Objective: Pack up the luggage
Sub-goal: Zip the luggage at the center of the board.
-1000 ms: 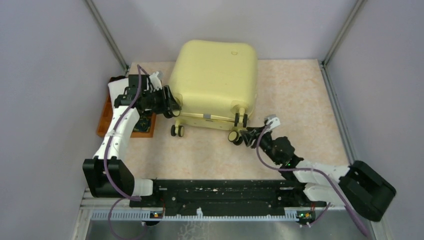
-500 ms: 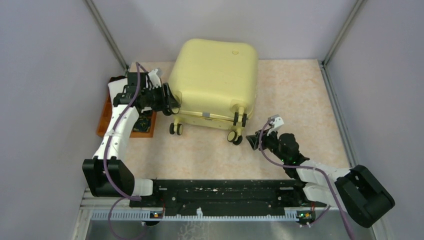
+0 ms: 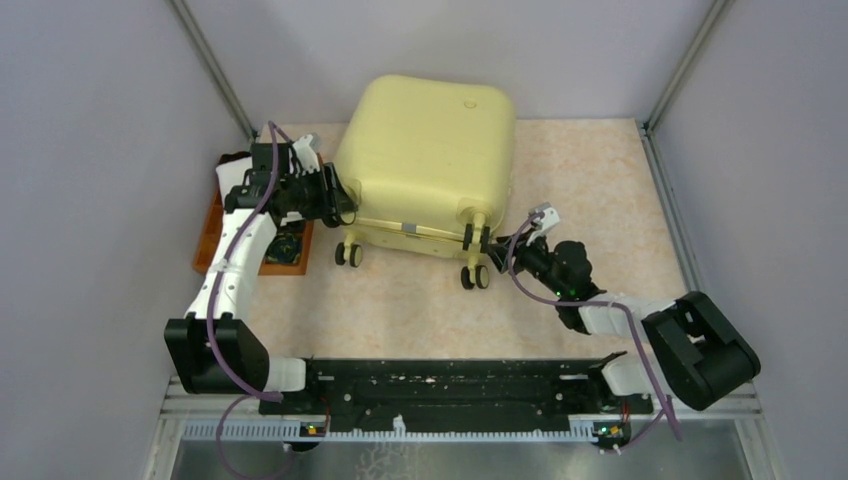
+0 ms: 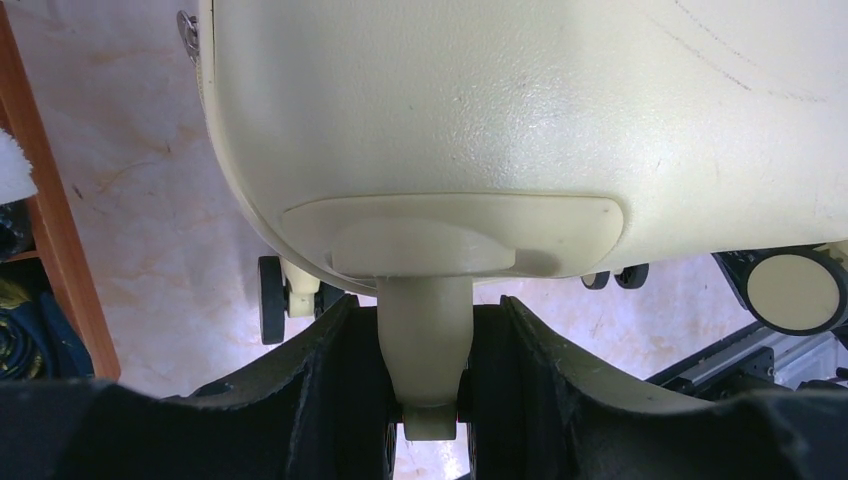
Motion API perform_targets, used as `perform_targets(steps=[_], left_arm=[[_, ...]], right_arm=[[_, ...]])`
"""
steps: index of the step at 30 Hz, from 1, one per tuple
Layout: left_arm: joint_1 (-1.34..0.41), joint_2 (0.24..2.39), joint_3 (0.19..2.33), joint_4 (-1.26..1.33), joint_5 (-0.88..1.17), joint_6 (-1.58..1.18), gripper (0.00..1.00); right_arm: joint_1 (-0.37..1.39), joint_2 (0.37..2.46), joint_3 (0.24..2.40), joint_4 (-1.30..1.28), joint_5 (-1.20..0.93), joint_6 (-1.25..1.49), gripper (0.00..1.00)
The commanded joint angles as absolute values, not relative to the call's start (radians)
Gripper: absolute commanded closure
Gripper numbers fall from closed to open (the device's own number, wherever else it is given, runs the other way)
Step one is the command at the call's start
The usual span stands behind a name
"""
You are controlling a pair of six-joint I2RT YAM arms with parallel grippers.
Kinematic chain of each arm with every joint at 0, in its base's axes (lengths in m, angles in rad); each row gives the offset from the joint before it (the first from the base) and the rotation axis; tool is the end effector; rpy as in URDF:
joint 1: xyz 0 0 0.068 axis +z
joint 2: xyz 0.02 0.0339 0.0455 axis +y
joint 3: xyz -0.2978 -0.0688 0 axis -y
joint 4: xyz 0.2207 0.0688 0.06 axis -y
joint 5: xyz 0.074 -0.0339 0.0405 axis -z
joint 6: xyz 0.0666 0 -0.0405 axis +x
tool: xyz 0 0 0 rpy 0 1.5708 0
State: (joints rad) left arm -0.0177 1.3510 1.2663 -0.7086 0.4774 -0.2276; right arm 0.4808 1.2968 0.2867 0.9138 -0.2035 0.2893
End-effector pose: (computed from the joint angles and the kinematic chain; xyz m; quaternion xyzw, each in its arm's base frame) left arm 0.2729 -0.0354 0.3504 -0.0051 0.9036 -0.2622 0.3387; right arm 0.2120 0.1258 0.2318 -0.1384 0.7266 0.3209 0.5916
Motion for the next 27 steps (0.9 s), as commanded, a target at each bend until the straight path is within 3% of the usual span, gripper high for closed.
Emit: perform_targets(steps=[1, 5, 10, 18, 21, 24, 27], left_arm=[[-0.024, 1.269, 1.382, -0.518, 0.639, -0.239, 1.00], [-0.025, 1.267, 1.380, -0.512, 0.650, -0.244, 1.00], [-0.025, 1.261, 1.367, -0.511, 0.660, -0.245, 1.00], [-0.029, 1.226, 1.295, -0.467, 0.693, -0.256, 1.00], [-0.032, 1.224, 1.281, -0.469, 0.687, -0.251, 1.00], [-0.032, 1.226, 1.289, -0.473, 0.683, -0.246, 1.00], [-0.032, 1.225, 1.295, -0.474, 0.682, -0.245, 1.00]], right_arm=[[0.475, 1.334, 0.364, 0.979, -0.244, 0.289, 0.56], [0.476, 1.346, 0.366, 0.961, -0.243, 0.291, 0.59], [0.474, 1.354, 0.371, 0.976, -0.250, 0.315, 0.78], [0.483, 1.347, 0.376, 1.017, -0.285, 0.383, 1.00], [0.506, 1.336, 0.372, 1.011, -0.274, 0.391, 0.98], [0.524, 1.341, 0.385, 0.967, -0.247, 0.394, 0.76], [0.529, 1.351, 0.402, 0.938, -0.213, 0.399, 0.73]])
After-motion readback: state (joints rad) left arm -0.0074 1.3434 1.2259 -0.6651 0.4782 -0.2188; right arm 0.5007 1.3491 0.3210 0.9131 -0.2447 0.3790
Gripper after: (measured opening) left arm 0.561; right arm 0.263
